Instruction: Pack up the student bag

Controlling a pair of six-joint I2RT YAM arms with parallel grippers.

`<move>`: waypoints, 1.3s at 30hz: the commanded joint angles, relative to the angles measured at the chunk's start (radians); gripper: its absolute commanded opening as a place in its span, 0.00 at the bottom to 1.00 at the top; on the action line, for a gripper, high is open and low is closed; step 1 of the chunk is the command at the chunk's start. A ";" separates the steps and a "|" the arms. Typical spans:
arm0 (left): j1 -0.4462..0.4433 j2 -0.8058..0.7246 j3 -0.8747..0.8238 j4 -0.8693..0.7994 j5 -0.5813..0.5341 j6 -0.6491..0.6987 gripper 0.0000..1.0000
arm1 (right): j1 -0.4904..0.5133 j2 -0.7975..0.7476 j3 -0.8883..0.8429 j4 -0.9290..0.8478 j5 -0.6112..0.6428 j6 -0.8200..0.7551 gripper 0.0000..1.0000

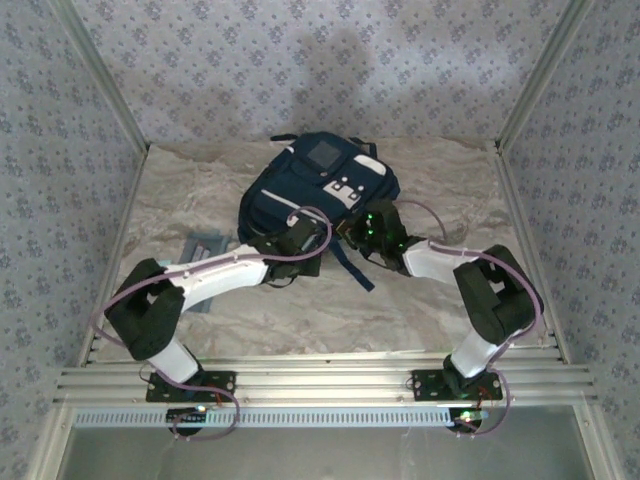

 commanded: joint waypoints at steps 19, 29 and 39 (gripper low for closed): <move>0.088 -0.029 0.010 0.011 0.113 0.026 0.06 | -0.080 -0.049 0.011 0.009 0.027 -0.028 0.00; 0.031 0.002 0.025 0.115 0.180 -0.001 0.60 | 0.017 -0.058 0.043 0.006 0.169 0.090 0.00; 0.028 0.096 0.098 0.058 0.035 0.061 0.61 | 0.052 -0.069 0.075 0.005 0.198 0.128 0.00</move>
